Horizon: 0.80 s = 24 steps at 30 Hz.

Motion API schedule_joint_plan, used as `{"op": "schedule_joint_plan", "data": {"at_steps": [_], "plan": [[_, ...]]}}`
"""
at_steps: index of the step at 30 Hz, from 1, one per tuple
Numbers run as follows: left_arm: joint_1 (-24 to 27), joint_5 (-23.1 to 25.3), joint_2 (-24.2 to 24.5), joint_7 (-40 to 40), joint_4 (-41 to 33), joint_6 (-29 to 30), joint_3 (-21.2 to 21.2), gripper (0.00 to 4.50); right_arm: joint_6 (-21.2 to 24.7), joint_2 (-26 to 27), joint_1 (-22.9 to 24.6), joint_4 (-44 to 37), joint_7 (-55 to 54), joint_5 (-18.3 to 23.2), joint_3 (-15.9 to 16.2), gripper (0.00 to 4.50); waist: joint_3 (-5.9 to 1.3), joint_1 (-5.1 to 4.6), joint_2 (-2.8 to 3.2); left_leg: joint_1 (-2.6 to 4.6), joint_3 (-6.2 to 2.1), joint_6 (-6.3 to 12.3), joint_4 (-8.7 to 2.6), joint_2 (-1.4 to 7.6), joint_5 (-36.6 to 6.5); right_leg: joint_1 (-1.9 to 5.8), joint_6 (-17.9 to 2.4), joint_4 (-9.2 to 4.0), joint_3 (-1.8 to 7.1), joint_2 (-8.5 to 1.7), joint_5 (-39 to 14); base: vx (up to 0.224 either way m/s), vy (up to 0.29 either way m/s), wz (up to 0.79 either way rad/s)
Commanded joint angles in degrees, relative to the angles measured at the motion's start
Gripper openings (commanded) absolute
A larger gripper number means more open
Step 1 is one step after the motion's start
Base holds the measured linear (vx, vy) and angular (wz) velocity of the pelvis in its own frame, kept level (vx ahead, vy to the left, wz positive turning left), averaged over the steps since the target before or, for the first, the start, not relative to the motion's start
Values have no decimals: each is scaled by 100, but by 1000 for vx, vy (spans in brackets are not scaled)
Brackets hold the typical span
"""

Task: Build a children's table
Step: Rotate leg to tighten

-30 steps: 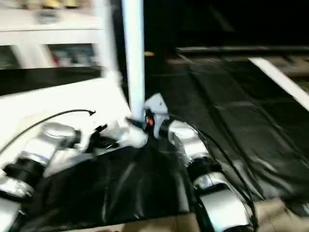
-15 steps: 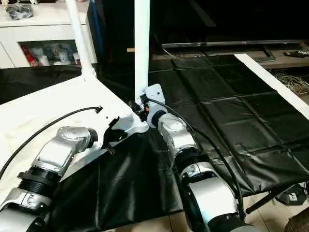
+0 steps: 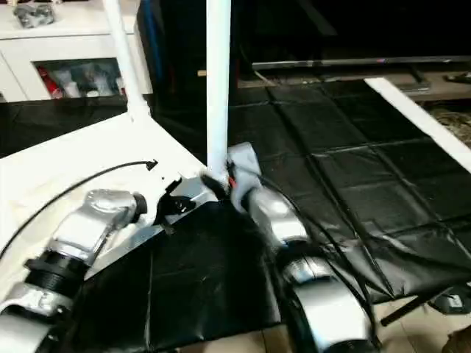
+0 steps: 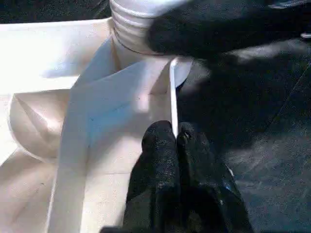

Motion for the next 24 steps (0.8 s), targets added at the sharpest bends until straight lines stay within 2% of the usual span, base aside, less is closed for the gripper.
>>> {"op": "schedule_joint_plan", "data": {"at_steps": [1, 3, 4, 5, 6, 8, 9, 10, 11, 12, 14, 16, 19, 24], "plan": [[-208, 67, 121, -175, 12, -297, -74, 0, 176, -53, 210, -116, 494, 53, 167, 389, -361, 22, 73, 85, -113, -5, -412, 304, -2332, 194, -1131, -417, 252, -339, -1496, 0, 0, 0], [-221, 77, 260, -470, 116, -561, -188, 0, 196, -324, 430, -486, 983, 68, 280, 403, -392, 36, 88, 67, -99, 92, -379, 312, -2007, 207, -1261, -367, 243, -338, -1187, 0, 0, 0], [-219, 67, 374, -781, 197, -802, -285, 0, 204, -589, 618, -815, 1391, 65, 354, 412, -405, 63, 127, 61, -91, 142, -359, 318, -1828, 224, -1302, -343, 234, -325, -937, 0, 0, 0], [-219, 67, 374, -781, 197, -802, -285, 0, 204, -589, 618, -815, 1391, 65, 354, 422, -403, 70, 116, 50, -84, 184, -352, 319, -1739, 230, -1333, -332, 231, -314, -788, 0, 0, 0], [-231, 59, 411, -886, 256, -919, -325, 0, 230, -671, 673, -924, 1518, 67, 360, 432, -421, 87, 134, 49, -83, 219, -333, 322, -1559, 242, -1445, -289, 221, -314, -523, 0, 0, 0], [-207, 21, 549, -1400, 329, -1287, -512, 0, 268, -974, 778, -1262, 1962, 133, 374, 446, -474, 144, 132, 46, -66, 331, -270, 310, -1247, 260, -1549, -234, 210, -304, -31, 0, 0, 0], [-209, 8, 584, -1555, 360, -1392, -564, 0, 284, -1051, 788, -1337, 2075, 153, 374, 446, -489, 170, 122, 34, -54, 439, -230, 318, -953, 236, -1628, -177, 206, -297, 407, 0, 0, 0], [-213, 6, 638, -1769, 400, -1551, -644, 0, 305, -1182, 792, -1450, 2305, 201, 379, 446, -473, 183, 104, 14, -46, 528, -219, 312, -901, 232, -1689, -167, 196, -301, 485, 0, 0, 0], [-220, 6, 653, -1837, 420, -1603, -667, 0, 302, -1225, 784, -1474, 2385, 214, 382, 446, -466, 198, 113, 11, -50, 560, -218, 311, -961, 234, -1697, -176, 192, -312, 378, 0, 0, 0], [-264, -11, 692, -2082, 514, -1769, -732, 0, 225, -1376, 718, -1504, 2667, 229, 403, 446, -447, 223, 82, 17, -42, 565, -223, 322, -1112, 226, -1678, -198, 196, -327, 69, 0, 0, 0], [-295, -54, 720, -2285, 576, -1906, -762, 0, 115, -1487, 668, -1534, 2799, 167, 470, 446, -425, 268, 98, 40, -41, 454, -247, 346, -1349, 204, -1606, -231, 209, -343, -441, 0, 0, 0], [-338, -158, 755, -2623, 627, -1946, -783, 0, -54, -1627, 590, -1604, 3031, 52, 619, 446, -397, 283, 86, 69, -35, 249, -278, 353, -1729, 172, -1531, -268, 228, -347, -997, 0, 0, 0], [-371, -194, 832, -2984, 674, -2086, -873, 0, 161, -1695, 514, -1789, 3539, 159, 733, 446, -385, 287, 62, 57, -51, 181, -293, 346, -1906, 180, -1403, -292, 243, -363, -1354, 0, 0, 0], [-417, -127, 887, -3320, 809, -2394, -1019, 0, 169, -1772, 489, -1973, 4204, 125, 1030, 446, -395, 315, 43, 55, -43, 213, -276, 352, -1789, 163, -1394, -288, 250, -370, -1349, 0, 0, 0]]}}
